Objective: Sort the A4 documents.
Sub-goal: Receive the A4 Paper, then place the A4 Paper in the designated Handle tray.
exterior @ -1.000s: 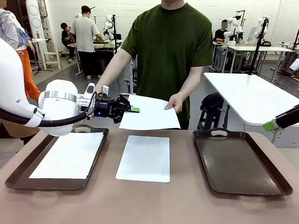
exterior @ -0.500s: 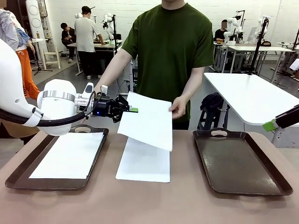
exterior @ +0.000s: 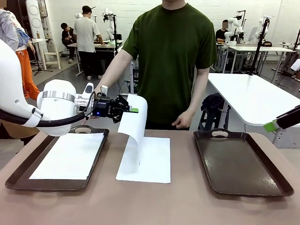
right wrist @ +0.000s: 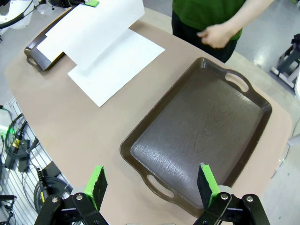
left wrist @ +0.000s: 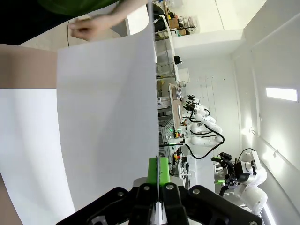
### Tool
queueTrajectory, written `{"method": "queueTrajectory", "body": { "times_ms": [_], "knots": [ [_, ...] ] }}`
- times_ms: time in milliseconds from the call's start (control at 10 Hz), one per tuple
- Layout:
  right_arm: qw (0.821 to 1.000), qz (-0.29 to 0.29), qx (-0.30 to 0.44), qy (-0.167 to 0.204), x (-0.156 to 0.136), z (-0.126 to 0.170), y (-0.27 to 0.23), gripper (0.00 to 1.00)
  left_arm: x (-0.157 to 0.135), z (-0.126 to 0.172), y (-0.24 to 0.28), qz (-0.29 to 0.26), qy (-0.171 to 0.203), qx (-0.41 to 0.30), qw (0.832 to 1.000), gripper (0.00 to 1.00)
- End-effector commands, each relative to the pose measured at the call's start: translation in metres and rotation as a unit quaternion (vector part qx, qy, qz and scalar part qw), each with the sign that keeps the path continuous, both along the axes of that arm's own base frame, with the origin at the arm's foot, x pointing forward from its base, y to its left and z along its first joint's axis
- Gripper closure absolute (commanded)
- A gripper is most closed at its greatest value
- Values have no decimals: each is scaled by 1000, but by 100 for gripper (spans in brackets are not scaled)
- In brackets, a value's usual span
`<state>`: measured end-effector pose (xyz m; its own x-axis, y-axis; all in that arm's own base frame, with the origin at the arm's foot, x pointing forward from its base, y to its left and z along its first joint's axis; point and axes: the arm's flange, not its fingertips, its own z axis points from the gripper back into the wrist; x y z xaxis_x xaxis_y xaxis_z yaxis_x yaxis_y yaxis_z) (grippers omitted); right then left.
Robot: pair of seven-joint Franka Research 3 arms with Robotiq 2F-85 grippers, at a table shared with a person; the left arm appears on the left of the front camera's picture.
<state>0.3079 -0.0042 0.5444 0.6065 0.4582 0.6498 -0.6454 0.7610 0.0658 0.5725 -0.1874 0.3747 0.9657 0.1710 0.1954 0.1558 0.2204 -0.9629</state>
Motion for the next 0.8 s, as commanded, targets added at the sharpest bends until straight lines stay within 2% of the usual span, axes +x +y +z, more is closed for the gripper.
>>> {"method": "queueTrajectory", "body": {
  "times_ms": [0,700],
  "knots": [
    [1000,6,8,2,1,-2,0,0,0,0,-1,0,0,1,1000,100],
    [1000,6,8,2,1,-2,0,0,0,0,-1,0,0,1,1000,100]
  ]
}}
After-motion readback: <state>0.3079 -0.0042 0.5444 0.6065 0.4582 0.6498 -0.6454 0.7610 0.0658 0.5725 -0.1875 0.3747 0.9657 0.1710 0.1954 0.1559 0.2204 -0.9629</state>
